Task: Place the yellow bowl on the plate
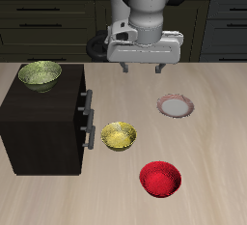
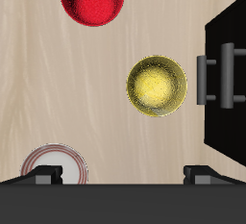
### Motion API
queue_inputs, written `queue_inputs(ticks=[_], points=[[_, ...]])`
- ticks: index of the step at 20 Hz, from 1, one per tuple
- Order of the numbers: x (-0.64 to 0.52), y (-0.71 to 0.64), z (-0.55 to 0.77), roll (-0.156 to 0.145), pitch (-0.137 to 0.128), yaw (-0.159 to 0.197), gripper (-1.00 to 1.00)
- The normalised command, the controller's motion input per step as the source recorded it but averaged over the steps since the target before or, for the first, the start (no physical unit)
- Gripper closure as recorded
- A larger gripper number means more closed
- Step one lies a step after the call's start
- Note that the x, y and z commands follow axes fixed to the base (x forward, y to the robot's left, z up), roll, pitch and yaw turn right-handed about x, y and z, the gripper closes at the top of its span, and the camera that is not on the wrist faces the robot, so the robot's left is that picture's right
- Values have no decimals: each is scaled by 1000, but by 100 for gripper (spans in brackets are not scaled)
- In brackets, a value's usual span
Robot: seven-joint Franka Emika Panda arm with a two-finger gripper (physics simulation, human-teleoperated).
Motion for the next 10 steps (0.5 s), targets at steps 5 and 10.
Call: queue_inputs(ticks=[5, 10], points=[[187, 75, 26, -9, -10, -8, -100], [181, 2, 26, -24, -6, 13, -100]])
